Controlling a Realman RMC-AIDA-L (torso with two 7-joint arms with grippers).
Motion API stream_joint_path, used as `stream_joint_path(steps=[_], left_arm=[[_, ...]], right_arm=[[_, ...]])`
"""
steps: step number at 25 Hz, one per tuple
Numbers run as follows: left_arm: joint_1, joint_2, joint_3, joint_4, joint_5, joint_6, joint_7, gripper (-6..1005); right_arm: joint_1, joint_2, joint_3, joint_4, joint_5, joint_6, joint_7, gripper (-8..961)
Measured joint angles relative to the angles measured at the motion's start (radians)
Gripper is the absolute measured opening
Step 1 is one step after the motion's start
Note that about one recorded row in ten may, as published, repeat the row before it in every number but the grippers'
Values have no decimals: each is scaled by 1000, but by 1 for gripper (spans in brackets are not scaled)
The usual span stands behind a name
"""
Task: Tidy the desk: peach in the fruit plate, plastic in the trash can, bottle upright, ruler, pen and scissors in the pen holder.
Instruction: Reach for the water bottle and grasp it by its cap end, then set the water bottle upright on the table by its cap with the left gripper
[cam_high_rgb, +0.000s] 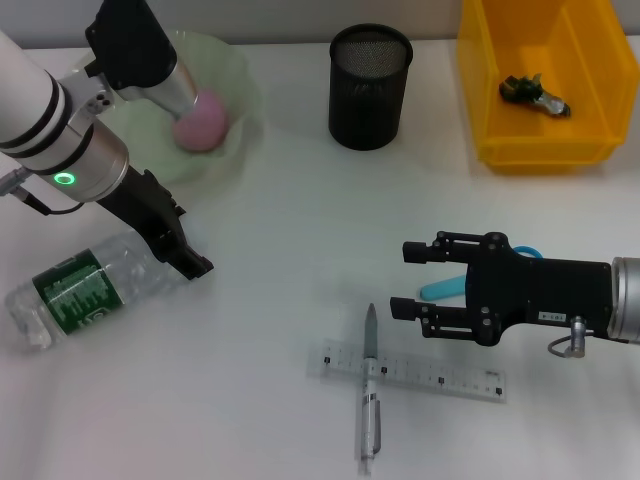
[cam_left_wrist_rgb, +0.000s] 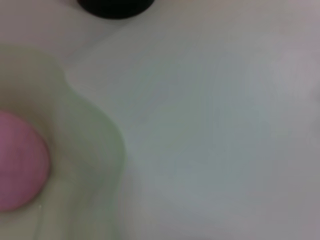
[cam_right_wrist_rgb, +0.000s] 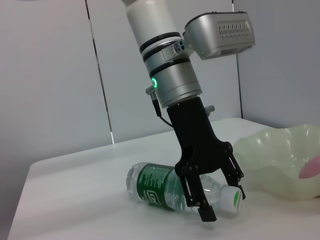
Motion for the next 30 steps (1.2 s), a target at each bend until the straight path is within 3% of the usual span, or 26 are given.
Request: stream_joint_path(steps=[11, 19, 30], left_arm=[[9, 2, 33, 2, 6, -41, 0, 651], [7, 3, 33, 11, 4, -28, 7, 440], [8, 5, 10, 35, -44, 2, 31, 450]], right_arm=[[1, 0, 0, 0, 0, 0, 0, 681], [2, -1, 0, 0, 0, 0, 0, 681], [3, -2, 0, 0, 0, 0, 0, 681]])
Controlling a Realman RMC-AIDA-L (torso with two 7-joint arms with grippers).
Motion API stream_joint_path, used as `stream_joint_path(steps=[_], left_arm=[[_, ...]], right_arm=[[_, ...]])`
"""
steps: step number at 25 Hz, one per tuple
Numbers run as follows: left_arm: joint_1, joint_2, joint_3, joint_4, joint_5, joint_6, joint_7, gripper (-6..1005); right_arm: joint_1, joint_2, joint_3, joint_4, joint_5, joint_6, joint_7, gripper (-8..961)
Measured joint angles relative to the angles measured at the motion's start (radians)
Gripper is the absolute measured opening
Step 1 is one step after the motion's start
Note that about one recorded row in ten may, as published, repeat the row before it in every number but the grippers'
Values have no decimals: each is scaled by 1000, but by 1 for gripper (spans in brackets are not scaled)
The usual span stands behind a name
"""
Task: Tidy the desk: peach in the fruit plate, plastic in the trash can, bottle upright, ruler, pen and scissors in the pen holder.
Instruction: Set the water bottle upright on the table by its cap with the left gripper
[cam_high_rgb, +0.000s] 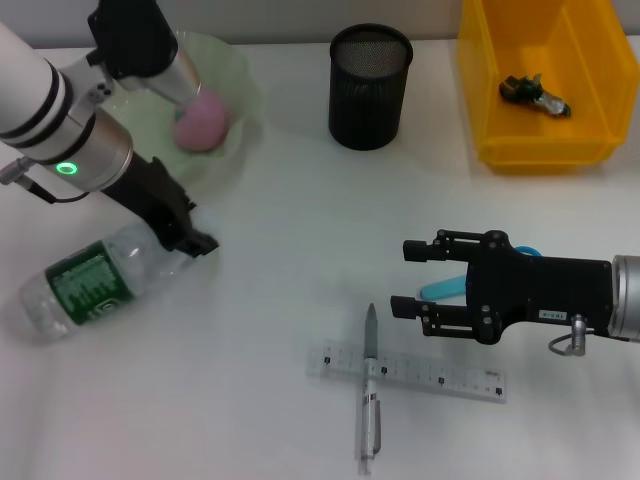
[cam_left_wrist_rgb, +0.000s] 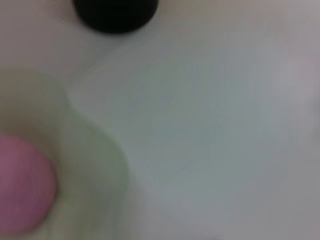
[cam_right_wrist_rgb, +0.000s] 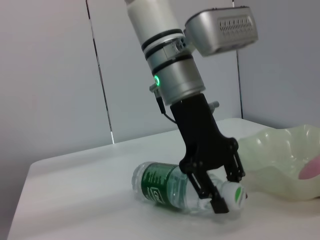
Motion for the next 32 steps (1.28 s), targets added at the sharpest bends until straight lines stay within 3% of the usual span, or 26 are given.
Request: stream_joint_path(steps=[13, 22, 32], left_arm=[[41, 9, -254, 132, -168, 177, 137, 461], [117, 31, -263, 212, -313, 232, 148, 469], [224, 75, -279, 264, -514, 269, 157, 477]], right_arm=[[9, -3, 0, -2, 1, 0, 3, 682], [13, -1, 0, -2, 4, 0, 12, 682], [14, 1, 0, -1, 2, 0, 18, 682]])
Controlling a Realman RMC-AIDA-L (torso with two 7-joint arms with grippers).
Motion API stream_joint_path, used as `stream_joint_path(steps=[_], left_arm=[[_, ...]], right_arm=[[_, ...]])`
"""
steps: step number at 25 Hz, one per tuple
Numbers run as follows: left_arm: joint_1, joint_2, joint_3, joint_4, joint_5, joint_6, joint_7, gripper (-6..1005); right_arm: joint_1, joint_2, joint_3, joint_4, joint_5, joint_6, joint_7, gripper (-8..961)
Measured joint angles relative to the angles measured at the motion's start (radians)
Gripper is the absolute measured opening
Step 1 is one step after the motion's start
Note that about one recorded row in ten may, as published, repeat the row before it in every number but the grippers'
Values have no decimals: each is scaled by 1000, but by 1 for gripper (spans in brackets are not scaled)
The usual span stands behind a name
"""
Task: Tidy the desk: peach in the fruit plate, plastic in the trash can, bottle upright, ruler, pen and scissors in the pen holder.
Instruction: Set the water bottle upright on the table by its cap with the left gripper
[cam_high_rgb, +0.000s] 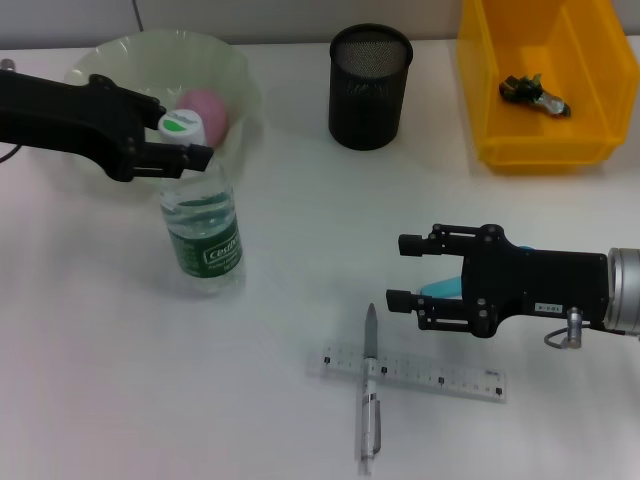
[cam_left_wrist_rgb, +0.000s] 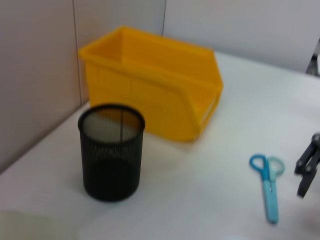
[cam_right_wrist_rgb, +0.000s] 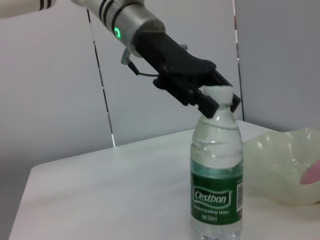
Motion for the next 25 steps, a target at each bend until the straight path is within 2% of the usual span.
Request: stream_joint_path(steps=[7, 12, 13, 15, 25], left_arm=[[50, 1, -92, 8, -92, 63, 68, 484], [64, 0, -102, 8, -114, 68, 85, 488], [97, -1, -110, 7, -171, 69, 121, 489], [116, -3, -118, -2, -193, 52, 153, 491], [133, -18, -126, -6, -190, 25, 190, 499]], right_arm=[[0, 2, -7, 0, -1, -1, 7, 681], [0, 2, -9, 0, -2, 14, 8, 681], [0, 2, -9, 0, -2, 20, 8, 681], [0, 2, -9, 0, -2, 32, 8, 681], [2, 1, -11, 0, -13, 57, 8, 682]])
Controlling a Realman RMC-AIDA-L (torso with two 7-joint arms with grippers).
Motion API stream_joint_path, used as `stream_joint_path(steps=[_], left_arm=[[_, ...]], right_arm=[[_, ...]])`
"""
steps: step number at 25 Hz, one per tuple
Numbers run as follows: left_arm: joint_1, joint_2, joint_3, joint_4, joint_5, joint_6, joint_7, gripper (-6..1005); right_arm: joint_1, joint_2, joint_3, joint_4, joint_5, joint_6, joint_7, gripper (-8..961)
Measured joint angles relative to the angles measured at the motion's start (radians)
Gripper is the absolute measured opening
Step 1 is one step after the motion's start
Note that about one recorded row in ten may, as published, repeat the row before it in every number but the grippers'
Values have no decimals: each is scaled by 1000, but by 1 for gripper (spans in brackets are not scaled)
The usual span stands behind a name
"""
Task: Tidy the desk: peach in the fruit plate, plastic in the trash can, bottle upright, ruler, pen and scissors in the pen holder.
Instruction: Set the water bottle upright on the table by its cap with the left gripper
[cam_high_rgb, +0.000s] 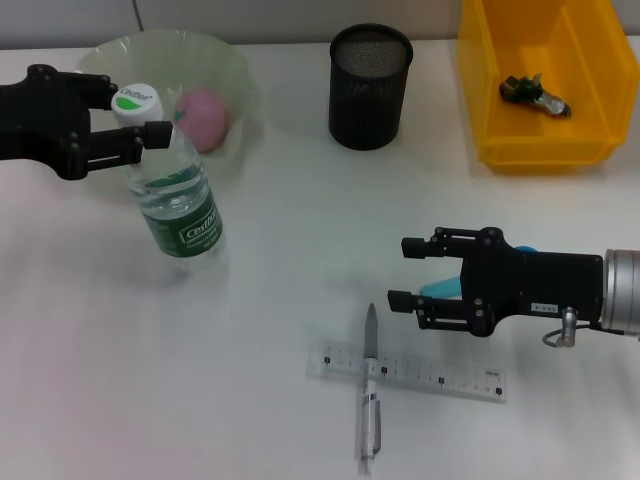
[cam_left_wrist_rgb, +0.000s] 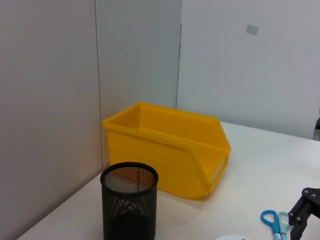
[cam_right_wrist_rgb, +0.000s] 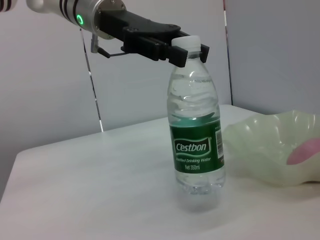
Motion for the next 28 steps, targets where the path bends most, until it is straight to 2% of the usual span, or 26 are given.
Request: stream_joint_path(steps=[12, 24, 28], left_arm=[[17, 1, -1, 0, 1, -31, 2, 510], [82, 24, -53, 0, 4, -96, 2, 520], [86, 24, -57, -1, 4, -111, 2, 524]], right_arm=[[7, 0, 0, 0, -3, 4, 0, 681], [8, 0, 0, 0, -4, 4, 0, 682], [8, 0, 0, 0, -5, 5, 0, 681]])
